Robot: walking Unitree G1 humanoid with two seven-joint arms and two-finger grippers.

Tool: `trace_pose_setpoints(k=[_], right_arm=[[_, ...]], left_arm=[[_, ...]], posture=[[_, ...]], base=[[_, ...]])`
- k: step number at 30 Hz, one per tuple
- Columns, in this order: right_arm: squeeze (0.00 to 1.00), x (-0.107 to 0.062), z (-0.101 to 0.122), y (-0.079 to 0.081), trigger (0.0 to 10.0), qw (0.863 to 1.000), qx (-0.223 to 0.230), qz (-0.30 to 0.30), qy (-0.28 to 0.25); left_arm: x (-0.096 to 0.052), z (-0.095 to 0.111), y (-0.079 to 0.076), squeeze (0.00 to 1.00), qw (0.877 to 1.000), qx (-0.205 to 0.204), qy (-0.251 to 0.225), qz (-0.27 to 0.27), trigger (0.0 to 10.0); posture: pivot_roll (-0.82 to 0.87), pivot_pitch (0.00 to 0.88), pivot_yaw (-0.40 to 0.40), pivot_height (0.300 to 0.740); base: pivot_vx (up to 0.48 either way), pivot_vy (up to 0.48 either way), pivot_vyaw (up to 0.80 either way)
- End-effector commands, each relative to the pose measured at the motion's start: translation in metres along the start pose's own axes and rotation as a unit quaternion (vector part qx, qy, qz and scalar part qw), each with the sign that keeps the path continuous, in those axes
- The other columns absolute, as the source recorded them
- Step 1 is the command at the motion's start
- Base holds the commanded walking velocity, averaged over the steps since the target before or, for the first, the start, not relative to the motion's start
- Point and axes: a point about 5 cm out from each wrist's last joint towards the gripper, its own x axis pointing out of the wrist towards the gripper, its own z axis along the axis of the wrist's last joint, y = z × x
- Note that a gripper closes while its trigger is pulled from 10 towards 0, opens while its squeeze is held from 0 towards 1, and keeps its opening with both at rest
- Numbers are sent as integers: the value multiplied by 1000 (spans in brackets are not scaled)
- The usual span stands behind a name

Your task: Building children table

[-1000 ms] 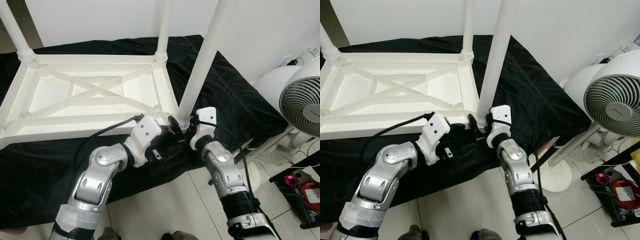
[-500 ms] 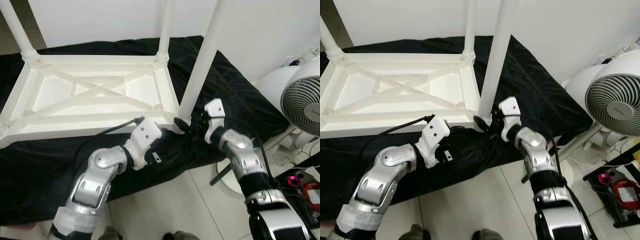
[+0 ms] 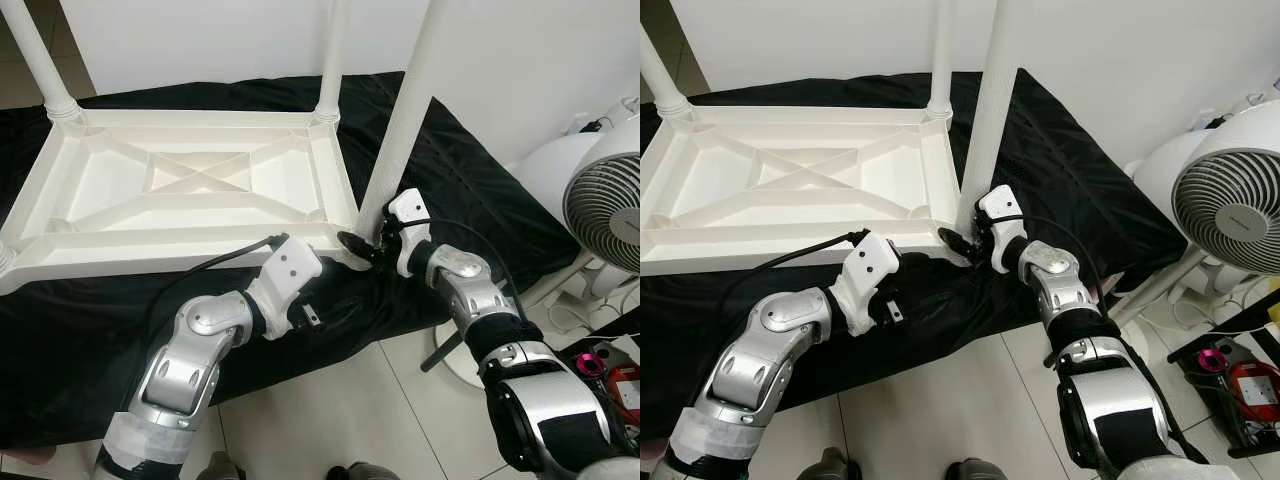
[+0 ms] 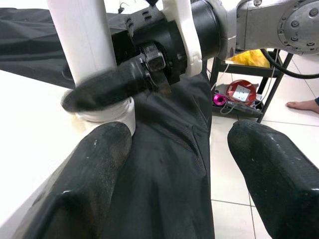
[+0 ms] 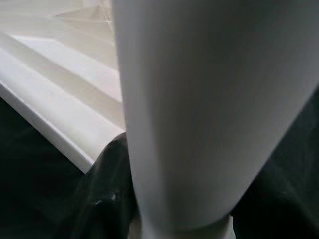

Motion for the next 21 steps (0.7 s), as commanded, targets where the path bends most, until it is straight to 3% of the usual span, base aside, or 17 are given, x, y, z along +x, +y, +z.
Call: trace_pose_setpoints(k=[1,5,6,11,14,21], right_arm=[[0,0,-11,7,0,999,-2,18,26],[0,-3,-15,3,0,999,9,7,32],[0,-4,-17,1,10000,999,15,-5,35],[0,-9,-24,-5,10000,995,63,-70,34],[0,-8,-23,-5,10000,994,64,-77,32],[0,0,-24,4,10000,980,84,-178,25]], left_arm=[[0,3,1,0,1000,5,-1,28,10000],[0,3,1,0,1000,5,0,30,10000],[-1,3,1,0,1000,5,1,30,10000],[-1,3,2,0,1000,6,1,29,10000],[-1,3,2,0,1000,6,1,28,10000],[1,2,0,0,1000,5,2,20,10000]], posture=[[22,33,-51,740],[22,33,-51,740],[21,31,-50,740],[14,29,-43,740],[13,29,-42,740],[1,32,-31,740]], base=[[0,0,0],[0,0,0],[0,0,0],[0,0,0],[0,0,0],[0,0,0]])
